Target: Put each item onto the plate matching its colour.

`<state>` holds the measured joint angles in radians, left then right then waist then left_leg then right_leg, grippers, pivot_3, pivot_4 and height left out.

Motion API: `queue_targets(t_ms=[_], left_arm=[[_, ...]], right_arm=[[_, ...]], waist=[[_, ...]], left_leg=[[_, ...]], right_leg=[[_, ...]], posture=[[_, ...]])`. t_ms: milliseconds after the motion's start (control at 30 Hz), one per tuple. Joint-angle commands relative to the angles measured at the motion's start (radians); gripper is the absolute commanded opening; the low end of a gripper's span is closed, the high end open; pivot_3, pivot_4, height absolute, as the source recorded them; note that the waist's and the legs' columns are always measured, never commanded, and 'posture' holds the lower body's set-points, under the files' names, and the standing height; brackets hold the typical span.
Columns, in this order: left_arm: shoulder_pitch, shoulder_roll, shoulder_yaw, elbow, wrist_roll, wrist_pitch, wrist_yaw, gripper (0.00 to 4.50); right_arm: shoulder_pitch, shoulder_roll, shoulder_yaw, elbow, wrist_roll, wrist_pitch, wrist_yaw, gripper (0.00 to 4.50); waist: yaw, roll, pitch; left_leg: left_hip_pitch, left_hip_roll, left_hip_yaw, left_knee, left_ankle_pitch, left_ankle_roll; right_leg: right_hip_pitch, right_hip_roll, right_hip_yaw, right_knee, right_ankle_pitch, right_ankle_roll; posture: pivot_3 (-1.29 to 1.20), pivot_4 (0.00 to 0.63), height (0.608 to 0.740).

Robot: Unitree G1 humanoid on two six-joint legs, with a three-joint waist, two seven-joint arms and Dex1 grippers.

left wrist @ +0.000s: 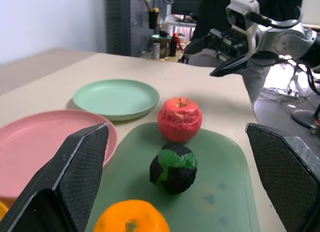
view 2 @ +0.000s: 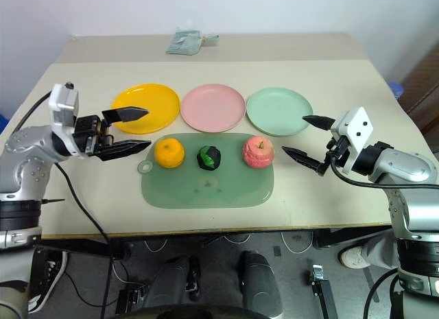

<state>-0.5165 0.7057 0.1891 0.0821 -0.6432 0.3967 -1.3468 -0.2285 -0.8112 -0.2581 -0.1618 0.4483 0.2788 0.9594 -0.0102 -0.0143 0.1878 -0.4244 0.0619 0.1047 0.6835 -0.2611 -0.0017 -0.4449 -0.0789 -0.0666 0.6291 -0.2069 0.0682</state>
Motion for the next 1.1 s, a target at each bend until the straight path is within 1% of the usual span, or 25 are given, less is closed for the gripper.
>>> queue_targets(t_ms=[33,133,300,433,500,567,667,767,833,933,1100], left_arm=[[-0.003,-0.002,0.014,-0.033,-0.018,-0.009,0.008,4.50],[0.006,0.002,0.022,-0.042,-0.024,-0.001,0.013,4.50],[0.014,0.049,0.047,-0.009,-0.026,0.004,-0.022,4.50],[-0.004,0.069,0.035,0.067,0.030,-0.027,0.016,4.50],[-0.003,0.074,0.034,0.105,0.043,-0.054,-0.004,4.50],[-0.006,0.070,0.011,0.111,0.076,-0.054,0.029,4.50],[-0.013,0.067,0.007,0.135,0.088,-0.044,0.044,4.50],[-0.030,0.050,-0.003,0.157,0.090,-0.037,0.059,4.50],[-0.037,0.040,-0.017,0.170,0.101,-0.036,0.064,4.50],[-0.046,0.025,-0.032,0.180,0.097,-0.008,0.066,4.50],[-0.058,-0.015,-0.075,0.190,0.125,-0.031,0.062,4.50]], right_arm=[[0.004,-0.020,-0.029,-0.038,0.009,-0.009,0.005,4.48],[-0.005,-0.024,-0.027,-0.047,0.014,0.004,0.004,4.48],[-0.036,-0.026,-0.022,-0.114,0.063,0.075,-0.005,4.48],[-0.052,-0.024,-0.020,-0.206,0.177,0.180,0.006,4.48],[-0.076,-0.006,0.012,-0.261,0.201,0.213,-0.020,4.48],[-0.098,0.006,0.036,-0.287,0.219,0.238,-0.031,4.48],[-0.130,0.014,0.081,-0.327,0.234,0.288,-0.060,4.48],[-0.133,0.003,0.099,-0.355,0.255,0.328,-0.067,4.48],[-0.118,-0.023,0.099,-0.374,0.291,0.371,-0.045,4.48],[-0.119,-0.036,0.112,-0.380,0.270,0.371,-0.044,4.48],[-0.135,-0.049,0.130,-0.403,0.277,0.412,-0.066,4.48]], waist=[[0.002,0.000,0.000],[0.002,0.000,0.000],[0.000,0.000,0.000],[0.000,0.000,0.000],[0.000,0.000,0.000],[0.000,0.000,0.000],[0.003,0.000,0.000],[0.007,0.000,0.000],[0.008,0.000,0.000],[0.015,0.000,0.000],[0.019,0.000,0.000]], left_leg=[[0.000,0.000,0.000,0.000,0.000,0.000],[0.000,0.000,0.000,0.000,0.000,0.000],[0.000,0.000,0.000,0.000,0.000,0.000],[0.000,0.000,0.000,0.000,0.000,0.000],[0.000,0.000,0.000,0.000,0.000,0.000],[0.000,0.001,0.000,0.000,0.000,0.000],[0.000,0.000,0.000,0.000,0.000,0.000],[-0.001,0.000,0.000,0.000,0.000,0.000],[-0.001,0.000,0.000,0.000,0.000,0.000],[-0.001,0.000,0.000,0.000,0.000,0.000],[0.000,0.000,0.000,0.000,0.000,0.000]], right_leg=[[0.000,0.000,0.000,0.000,0.000,0.000],[0.000,0.000,0.000,0.000,0.000,0.000],[0.000,0.000,0.000,0.000,0.000,0.000],[0.000,0.000,0.000,0.000,0.000,0.000],[0.000,0.000,0.000,0.000,-0.001,-0.002],[0.000,0.000,0.000,0.000,-0.001,-0.003],[0.000,0.000,0.000,0.000,-0.002,-0.003],[0.000,-0.001,0.000,0.000,-0.002,-0.003],[0.000,-0.001,0.000,0.000,-0.002,-0.003],[0.000,-0.001,0.000,0.000,-0.002,-0.003],[0.000,-0.001,0.000,0.000,-0.002,-0.003]], posture=[[0.00,0.150,0.740],[0.00,0.150,0.740],[0.00,0.150,0.740],[0.00,0.150,0.740],[0.00,0.150,0.740],[0.00,0.150,0.740],[0.00,0.150,0.740],[0.00,0.150,0.740],[0.00,0.150,0.740],[0.00,0.150,0.740],[0.00,0.150,0.740]])
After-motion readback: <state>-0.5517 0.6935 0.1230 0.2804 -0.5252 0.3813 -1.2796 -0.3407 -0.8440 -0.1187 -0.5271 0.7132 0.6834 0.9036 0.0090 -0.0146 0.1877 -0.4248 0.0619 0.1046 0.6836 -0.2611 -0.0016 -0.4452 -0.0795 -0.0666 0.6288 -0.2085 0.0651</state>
